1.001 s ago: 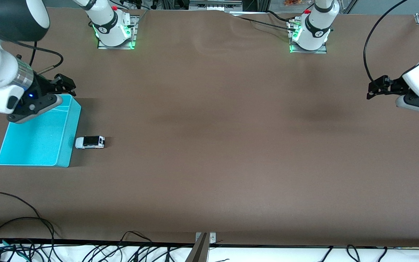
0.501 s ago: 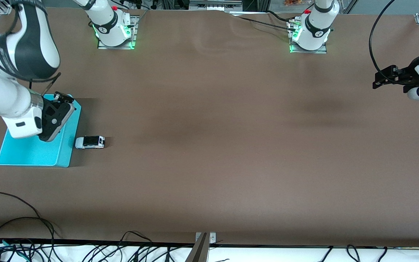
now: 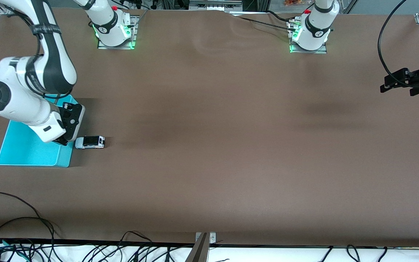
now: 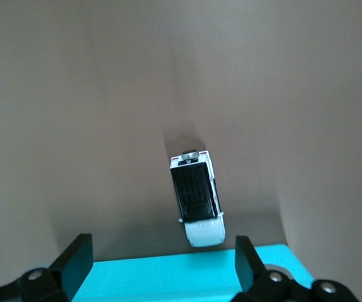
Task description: Wind and store white jeep toy
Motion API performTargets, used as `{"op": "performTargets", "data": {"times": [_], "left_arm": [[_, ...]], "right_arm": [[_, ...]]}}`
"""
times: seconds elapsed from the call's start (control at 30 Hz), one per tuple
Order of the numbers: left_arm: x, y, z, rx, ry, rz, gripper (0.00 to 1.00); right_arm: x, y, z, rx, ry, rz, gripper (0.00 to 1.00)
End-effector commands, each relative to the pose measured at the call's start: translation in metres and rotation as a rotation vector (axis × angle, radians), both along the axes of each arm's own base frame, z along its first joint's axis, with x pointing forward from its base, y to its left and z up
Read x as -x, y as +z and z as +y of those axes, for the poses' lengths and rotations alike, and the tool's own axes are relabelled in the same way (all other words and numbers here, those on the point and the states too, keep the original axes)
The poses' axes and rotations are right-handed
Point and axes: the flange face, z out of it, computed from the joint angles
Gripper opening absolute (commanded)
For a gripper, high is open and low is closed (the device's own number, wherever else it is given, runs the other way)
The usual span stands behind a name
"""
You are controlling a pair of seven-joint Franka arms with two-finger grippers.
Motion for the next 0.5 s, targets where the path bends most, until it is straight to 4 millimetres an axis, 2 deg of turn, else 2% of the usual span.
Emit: {"op": "performTargets", "data": {"times": [0.0, 0.07, 0.13, 0.27, 0.47], "left_arm": [[0.002, 0.014, -0.023, 0.003, -0.045, 0.007, 1.0], [-0.001, 0.02, -0.039, -0.01, -0.06, -0.005, 1.0], [-0.005, 0.024, -0.042, -0.017, -0.056, -0.02, 1.0], [-0.007, 0.027, -0.034, -0.025, -0.041, -0.027, 1.0], [-0.008, 0.027, -0.031, -0.09, -0.053, -0.037, 1.0]], "right_arm": [[0.0, -0.036, -0.005, -0.01, 0.089, -0.012, 1.0], [-0.003, -0.05, -0.004, -0.014, 0.134, -0.024, 1.0], [-0.005, -0.064, -0.005, -0.024, 0.165, -0.025, 1.0], [-0.005, -0.085, -0.014, -0.06, 0.166, -0.011, 1.0], [-0.01, -0.093, -0.014, -0.066, 0.206, -0.038, 1.0]]}}
